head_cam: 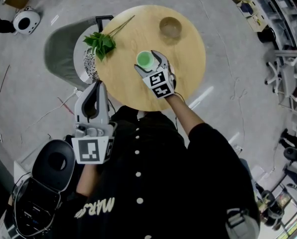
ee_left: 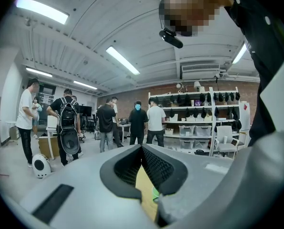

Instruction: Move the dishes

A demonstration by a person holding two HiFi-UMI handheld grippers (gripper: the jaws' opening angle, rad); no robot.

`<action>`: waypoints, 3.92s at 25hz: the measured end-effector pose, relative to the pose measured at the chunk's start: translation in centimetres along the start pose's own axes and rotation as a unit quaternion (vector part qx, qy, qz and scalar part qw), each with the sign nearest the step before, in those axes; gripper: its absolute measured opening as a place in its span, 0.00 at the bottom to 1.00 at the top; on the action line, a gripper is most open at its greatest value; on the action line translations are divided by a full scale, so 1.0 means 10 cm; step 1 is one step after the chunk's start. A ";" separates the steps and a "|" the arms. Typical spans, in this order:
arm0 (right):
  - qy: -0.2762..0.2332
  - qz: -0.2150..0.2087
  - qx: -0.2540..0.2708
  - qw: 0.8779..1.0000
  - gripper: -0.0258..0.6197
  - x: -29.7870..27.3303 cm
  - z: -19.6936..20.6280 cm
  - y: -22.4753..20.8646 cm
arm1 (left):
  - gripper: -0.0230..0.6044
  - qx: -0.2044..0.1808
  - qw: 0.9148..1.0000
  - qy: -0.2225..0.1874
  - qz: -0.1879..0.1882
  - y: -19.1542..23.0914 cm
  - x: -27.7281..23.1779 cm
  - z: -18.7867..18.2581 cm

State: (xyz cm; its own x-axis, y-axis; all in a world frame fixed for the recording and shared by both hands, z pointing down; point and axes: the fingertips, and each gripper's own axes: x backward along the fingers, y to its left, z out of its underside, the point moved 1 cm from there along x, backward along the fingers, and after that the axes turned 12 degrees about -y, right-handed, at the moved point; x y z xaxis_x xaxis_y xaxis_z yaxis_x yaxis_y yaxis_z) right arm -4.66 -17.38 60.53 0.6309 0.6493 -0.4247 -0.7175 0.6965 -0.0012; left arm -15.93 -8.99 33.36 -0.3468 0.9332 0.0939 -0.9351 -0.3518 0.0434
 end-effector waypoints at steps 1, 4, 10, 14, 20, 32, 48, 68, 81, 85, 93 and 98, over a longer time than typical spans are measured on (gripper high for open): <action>0.000 -0.005 0.001 1.000 0.61 -0.02 -0.01 0.06 | 0.04 0.000 1.000 0.001 -0.001 0.01 0.01 0.00; 0.001 -0.020 0.002 1.000 0.61 -0.10 0.01 0.21 | 0.04 -0.002 1.000 0.002 -0.004 0.02 0.01 -0.01; 0.010 -0.033 -0.002 0.999 0.61 -0.18 0.09 0.38 | 0.04 -0.002 1.000 0.008 -0.005 0.05 0.04 -0.01; 0.020 -0.035 0.004 0.999 0.61 -0.21 0.17 0.45 | 0.04 -0.021 0.999 0.034 -0.002 0.12 0.11 0.08; 0.034 -0.034 0.010 0.999 0.62 -0.20 0.31 0.49 | 0.04 -0.002 1.000 0.023 0.000 0.13 0.05 0.05; 0.046 -0.038 0.038 0.997 0.62 -0.20 0.44 0.56 | 0.04 -0.022 0.998 0.055 0.017 0.20 0.05 0.15; 0.044 -0.047 0.027 0.998 0.64 -0.22 0.45 0.58 | 0.04 -0.020 0.998 0.057 0.016 0.25 0.03 0.14; 0.008 -0.036 -0.033 0.999 0.64 0.07 0.05 0.42 | 0.04 0.014 1.000 0.011 0.025 0.07 -0.10 -0.01; -0.002 0.103 -0.166 0.981 0.58 0.44 0.15 -0.99 | 0.04 0.017 0.999 -0.001 0.044 -0.08 -0.16 -0.05; 0.006 0.134 -0.195 0.972 0.55 0.44 0.24 -1.41 | 0.04 -0.011 0.998 0.021 0.054 -0.08 -0.14 0.04; 0.006 0.199 -0.291 0.936 0.47 0.36 0.34 -2.16 | 0.04 -0.003 0.998 0.022 0.052 -0.05 -0.20 0.08; 0.020 0.217 -0.332 0.918 0.42 0.21 0.54 -2.44 | 0.04 -0.014 0.997 0.052 0.047 0.05 -0.15 0.24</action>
State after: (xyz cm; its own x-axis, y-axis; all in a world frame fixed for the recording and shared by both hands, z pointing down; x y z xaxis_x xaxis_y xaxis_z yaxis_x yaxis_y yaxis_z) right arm 15.77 -31.39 64.61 0.2420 0.8003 -0.5486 -0.9289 0.0278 -0.3693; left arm -15.68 -10.77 35.66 -0.4378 0.8991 -0.0067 -0.8991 -0.4377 0.0112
